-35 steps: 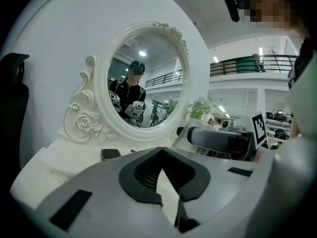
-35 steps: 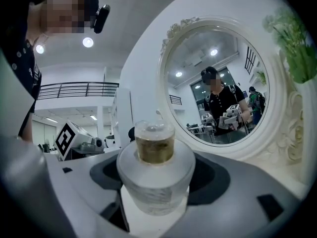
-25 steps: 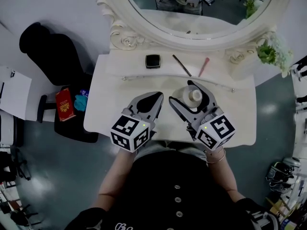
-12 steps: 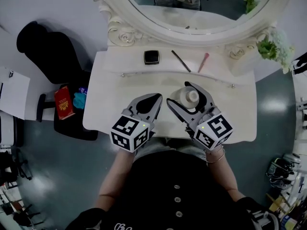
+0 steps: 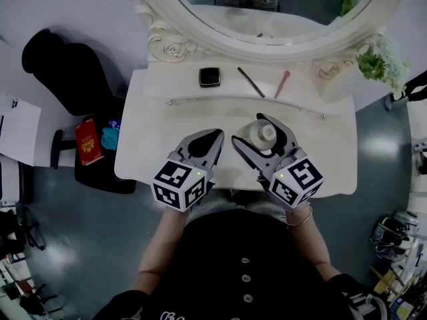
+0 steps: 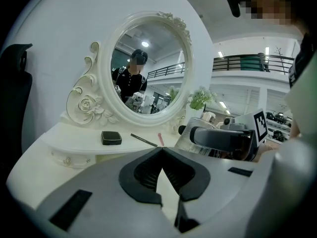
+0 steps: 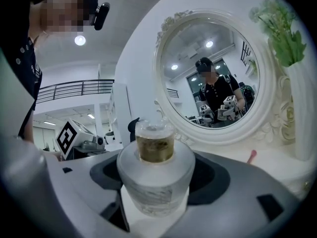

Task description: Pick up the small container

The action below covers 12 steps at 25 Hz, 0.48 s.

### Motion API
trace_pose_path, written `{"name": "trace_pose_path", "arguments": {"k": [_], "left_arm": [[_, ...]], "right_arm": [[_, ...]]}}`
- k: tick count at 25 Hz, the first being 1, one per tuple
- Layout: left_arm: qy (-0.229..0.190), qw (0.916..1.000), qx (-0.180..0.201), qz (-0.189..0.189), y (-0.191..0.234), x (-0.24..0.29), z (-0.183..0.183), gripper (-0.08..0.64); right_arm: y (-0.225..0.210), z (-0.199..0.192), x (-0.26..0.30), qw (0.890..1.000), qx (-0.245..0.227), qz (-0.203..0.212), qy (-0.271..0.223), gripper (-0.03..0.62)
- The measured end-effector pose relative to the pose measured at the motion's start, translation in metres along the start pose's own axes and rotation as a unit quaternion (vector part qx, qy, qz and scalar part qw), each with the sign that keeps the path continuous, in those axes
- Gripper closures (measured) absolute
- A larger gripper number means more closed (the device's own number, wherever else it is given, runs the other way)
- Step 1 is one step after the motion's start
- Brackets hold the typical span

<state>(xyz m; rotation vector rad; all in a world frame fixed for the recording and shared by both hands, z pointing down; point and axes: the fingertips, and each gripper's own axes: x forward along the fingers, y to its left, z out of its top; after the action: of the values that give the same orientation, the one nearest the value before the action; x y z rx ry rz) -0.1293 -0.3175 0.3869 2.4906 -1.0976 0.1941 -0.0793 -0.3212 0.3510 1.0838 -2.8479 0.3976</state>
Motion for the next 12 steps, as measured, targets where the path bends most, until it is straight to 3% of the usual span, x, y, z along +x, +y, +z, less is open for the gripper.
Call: {"name": "trace_pose_path", "arguments": {"k": [12], "left_arm": [[-0.006,1.0,0.002,0.0,-0.0044,0.001,0.0024,0.548]], "right_arm": [[-0.0041,-0.0004,-0.0052,1.0,0.003,-0.011,0.001,0.253]]}}
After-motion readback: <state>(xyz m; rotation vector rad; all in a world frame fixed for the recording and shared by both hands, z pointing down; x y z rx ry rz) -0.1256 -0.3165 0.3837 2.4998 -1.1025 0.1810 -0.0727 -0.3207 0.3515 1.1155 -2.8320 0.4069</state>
